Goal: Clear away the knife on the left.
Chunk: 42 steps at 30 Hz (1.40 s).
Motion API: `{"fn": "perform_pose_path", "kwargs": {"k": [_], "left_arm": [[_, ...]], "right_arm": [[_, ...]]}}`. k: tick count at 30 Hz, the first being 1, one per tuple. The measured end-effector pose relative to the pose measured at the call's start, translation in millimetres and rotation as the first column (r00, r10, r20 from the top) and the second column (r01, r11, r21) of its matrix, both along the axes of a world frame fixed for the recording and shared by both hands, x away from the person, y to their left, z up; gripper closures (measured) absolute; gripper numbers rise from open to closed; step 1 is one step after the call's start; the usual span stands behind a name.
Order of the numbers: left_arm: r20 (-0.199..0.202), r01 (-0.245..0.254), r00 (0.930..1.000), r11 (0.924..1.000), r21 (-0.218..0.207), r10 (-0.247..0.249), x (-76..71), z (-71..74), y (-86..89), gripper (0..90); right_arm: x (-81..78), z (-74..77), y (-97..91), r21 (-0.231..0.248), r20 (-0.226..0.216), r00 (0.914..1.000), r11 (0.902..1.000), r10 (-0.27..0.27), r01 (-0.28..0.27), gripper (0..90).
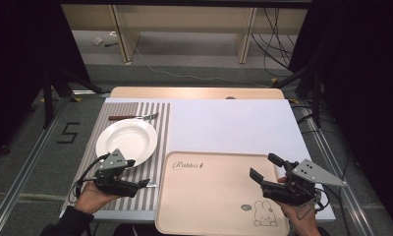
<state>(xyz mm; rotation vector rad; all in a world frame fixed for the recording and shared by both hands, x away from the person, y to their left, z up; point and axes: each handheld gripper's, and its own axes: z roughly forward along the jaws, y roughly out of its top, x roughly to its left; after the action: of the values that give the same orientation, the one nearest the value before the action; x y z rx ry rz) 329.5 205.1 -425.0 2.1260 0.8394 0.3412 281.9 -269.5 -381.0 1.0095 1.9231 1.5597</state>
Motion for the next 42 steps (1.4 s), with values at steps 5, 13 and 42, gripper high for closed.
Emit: {"fn": "perform_pose_path", "kwargs": {"k": [5, 13, 42], "left_arm": [[-0.042, 0.009, 0.9991, 0.9965, 0.083, -0.005, 2.6, -2.1, 7.5, 18.8], [-0.150, 0.046, 0.9885, 0.9800, 0.194, -0.016, 5.4, -11.6, 18.4, 21.4], [-0.303, 0.071, 0.9503, 0.8967, 0.437, 0.073, 33.4, -33.2, 38.4, 40.1]], "right_arm": [[0.4, -0.2, -1.0, -0.002, -0.006, 1.0000, 1.0000, -0.002, 0.002, 21.0], [0.2, -0.2, -0.7, -0.003, -0.005, 1.0000, 1.0000, -0.002, 0.002, 21.1], [2.2, -2.0, 0.7, -0.013, -0.015, 0.9999, 0.9999, 0.002, -0.002, 21.5]]}}
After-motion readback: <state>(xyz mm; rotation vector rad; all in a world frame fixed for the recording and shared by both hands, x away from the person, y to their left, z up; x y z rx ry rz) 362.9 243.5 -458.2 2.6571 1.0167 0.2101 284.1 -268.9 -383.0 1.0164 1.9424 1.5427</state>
